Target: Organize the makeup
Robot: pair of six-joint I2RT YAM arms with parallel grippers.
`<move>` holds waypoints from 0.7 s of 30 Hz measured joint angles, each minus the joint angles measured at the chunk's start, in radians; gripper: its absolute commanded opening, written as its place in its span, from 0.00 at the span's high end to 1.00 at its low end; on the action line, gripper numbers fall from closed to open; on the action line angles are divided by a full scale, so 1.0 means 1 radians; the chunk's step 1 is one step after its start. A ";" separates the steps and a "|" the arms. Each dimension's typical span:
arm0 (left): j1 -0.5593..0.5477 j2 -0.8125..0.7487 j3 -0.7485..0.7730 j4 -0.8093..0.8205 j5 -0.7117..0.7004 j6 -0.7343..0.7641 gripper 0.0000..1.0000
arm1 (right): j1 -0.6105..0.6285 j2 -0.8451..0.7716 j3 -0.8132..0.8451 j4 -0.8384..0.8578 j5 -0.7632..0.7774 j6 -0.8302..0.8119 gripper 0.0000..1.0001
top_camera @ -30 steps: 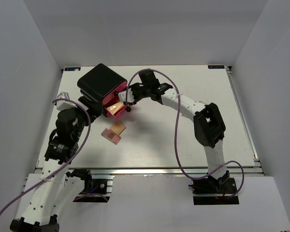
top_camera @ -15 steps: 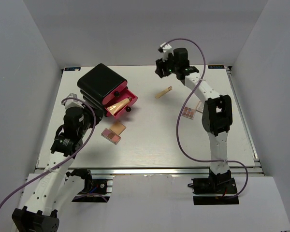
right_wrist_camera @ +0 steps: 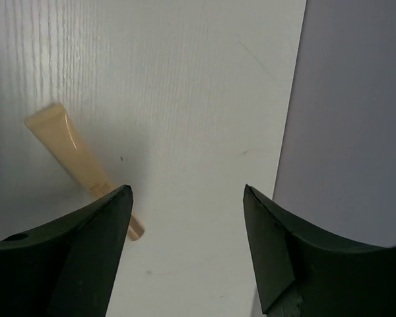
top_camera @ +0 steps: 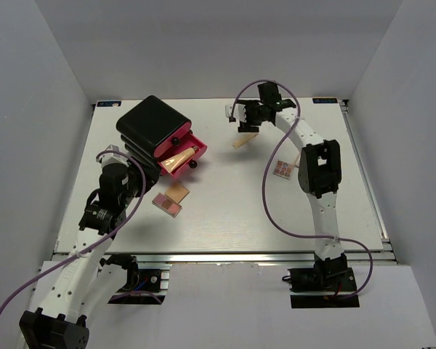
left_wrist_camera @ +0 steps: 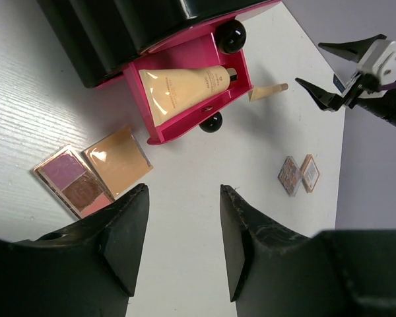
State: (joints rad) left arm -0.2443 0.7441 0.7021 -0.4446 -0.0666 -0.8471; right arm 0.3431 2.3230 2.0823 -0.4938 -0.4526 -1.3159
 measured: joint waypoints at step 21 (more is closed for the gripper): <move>0.000 0.000 -0.024 -0.003 0.000 0.000 0.40 | -0.019 0.153 0.122 -0.318 -0.006 -0.463 0.34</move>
State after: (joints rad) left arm -0.2443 0.7441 0.6781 -0.4477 -0.0669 -0.8467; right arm 0.3237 2.4756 2.2047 -0.8120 -0.4583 -1.7786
